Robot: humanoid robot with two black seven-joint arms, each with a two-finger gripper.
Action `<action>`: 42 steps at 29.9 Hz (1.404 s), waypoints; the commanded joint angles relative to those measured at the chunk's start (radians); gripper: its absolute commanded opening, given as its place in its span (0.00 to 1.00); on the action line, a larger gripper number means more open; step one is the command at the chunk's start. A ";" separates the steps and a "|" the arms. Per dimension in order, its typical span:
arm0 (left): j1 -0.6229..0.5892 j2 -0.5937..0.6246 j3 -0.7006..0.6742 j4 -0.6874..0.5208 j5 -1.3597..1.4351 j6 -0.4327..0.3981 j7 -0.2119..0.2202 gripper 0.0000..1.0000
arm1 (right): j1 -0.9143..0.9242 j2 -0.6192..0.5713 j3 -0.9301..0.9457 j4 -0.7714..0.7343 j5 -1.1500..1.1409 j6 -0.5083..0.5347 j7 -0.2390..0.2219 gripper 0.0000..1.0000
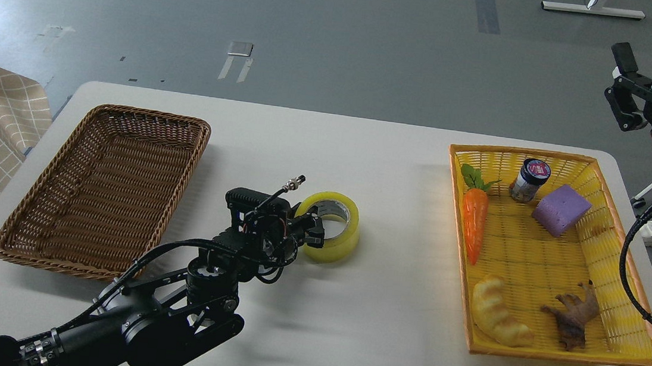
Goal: Place and transfer tape with both arms
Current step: 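Lift the tape and carry it over the wicker basket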
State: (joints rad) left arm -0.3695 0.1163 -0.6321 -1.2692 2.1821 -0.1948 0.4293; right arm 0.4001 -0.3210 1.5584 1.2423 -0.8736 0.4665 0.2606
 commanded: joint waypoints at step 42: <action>-0.256 0.699 -0.018 -0.251 -0.249 -0.040 -0.050 0.12 | 0.003 0.007 -0.023 -0.049 -0.002 -0.006 0.000 1.00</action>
State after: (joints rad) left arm -0.6424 0.7382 -0.6542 -1.5133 1.9576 -0.2406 0.3836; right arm 0.4058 -0.3147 1.5358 1.1932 -0.8755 0.4603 0.2606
